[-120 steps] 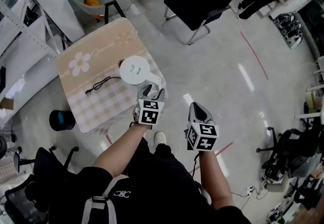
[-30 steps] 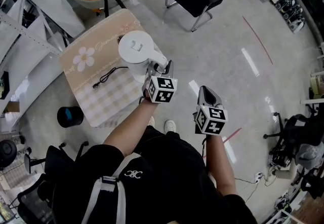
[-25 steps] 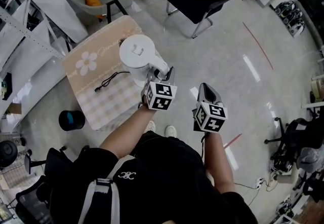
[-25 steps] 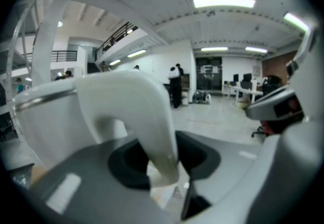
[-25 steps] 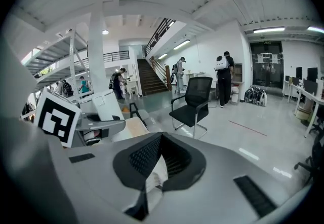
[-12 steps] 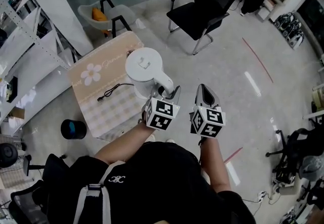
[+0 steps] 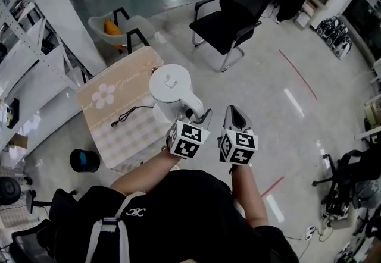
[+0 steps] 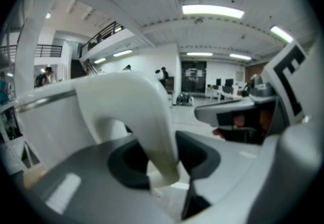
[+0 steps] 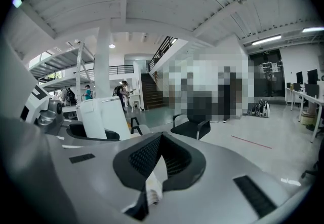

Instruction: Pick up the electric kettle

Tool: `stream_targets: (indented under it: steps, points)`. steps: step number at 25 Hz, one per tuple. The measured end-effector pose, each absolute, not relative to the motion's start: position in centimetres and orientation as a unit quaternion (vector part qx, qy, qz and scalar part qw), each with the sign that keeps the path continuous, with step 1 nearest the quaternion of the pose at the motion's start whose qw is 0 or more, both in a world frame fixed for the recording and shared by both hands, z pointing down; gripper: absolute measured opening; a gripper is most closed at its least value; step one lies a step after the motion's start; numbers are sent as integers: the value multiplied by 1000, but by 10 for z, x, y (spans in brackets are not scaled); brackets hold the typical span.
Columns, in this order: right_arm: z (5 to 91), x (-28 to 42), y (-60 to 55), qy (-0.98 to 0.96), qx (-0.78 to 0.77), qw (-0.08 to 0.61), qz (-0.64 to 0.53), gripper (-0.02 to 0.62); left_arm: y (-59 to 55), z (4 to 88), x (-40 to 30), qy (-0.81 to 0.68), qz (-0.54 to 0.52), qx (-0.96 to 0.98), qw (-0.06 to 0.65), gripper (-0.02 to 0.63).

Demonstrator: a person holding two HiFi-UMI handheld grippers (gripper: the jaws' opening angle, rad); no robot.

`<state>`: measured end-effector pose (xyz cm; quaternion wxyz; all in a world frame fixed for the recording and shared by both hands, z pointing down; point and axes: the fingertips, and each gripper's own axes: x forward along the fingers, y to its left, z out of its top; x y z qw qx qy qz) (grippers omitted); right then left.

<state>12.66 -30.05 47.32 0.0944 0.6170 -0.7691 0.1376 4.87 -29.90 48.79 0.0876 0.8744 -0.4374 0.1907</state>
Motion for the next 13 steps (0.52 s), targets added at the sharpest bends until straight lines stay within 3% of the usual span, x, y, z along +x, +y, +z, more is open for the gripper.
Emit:
stream_targets:
  steps: [13]
  points:
    - [475, 134, -285, -767, 619, 96, 140, -2, -290, 483, 67, -426, 181, 882, 92, 144]
